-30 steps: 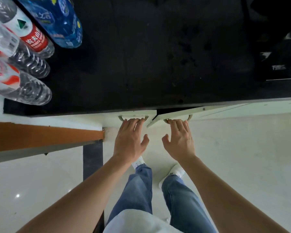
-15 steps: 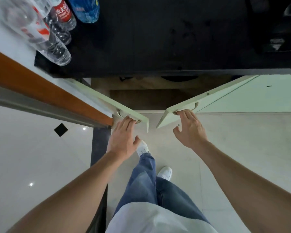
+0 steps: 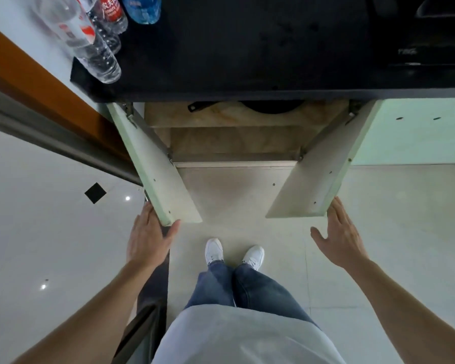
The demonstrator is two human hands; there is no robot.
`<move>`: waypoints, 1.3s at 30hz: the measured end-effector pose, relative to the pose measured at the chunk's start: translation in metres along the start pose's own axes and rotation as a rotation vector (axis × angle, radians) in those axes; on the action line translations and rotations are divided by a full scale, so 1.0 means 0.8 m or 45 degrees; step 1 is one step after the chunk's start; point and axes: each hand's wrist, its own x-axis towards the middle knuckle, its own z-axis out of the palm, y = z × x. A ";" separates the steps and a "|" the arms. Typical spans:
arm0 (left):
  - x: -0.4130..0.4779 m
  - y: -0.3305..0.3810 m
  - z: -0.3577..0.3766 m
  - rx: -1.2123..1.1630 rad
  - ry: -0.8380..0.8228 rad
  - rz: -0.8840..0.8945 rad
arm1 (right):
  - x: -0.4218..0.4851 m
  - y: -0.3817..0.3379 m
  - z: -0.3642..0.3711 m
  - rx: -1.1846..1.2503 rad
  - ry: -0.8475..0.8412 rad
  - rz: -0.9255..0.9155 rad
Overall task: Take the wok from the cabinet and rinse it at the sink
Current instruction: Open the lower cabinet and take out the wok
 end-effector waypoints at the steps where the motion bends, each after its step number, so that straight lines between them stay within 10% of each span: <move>1: -0.002 -0.003 -0.003 -0.071 0.040 -0.046 | -0.008 0.002 0.000 0.050 0.010 0.056; 6: -0.004 0.002 -0.013 -0.148 0.210 -0.182 | -0.019 -0.005 -0.002 0.176 0.238 0.308; 13: 0.030 0.031 -0.004 0.848 -0.188 0.533 | 0.017 -0.033 -0.012 -0.527 0.097 0.016; 39: 0.054 -0.057 0.009 0.602 -0.277 -0.193 | 0.035 0.049 0.004 -0.578 -0.174 0.240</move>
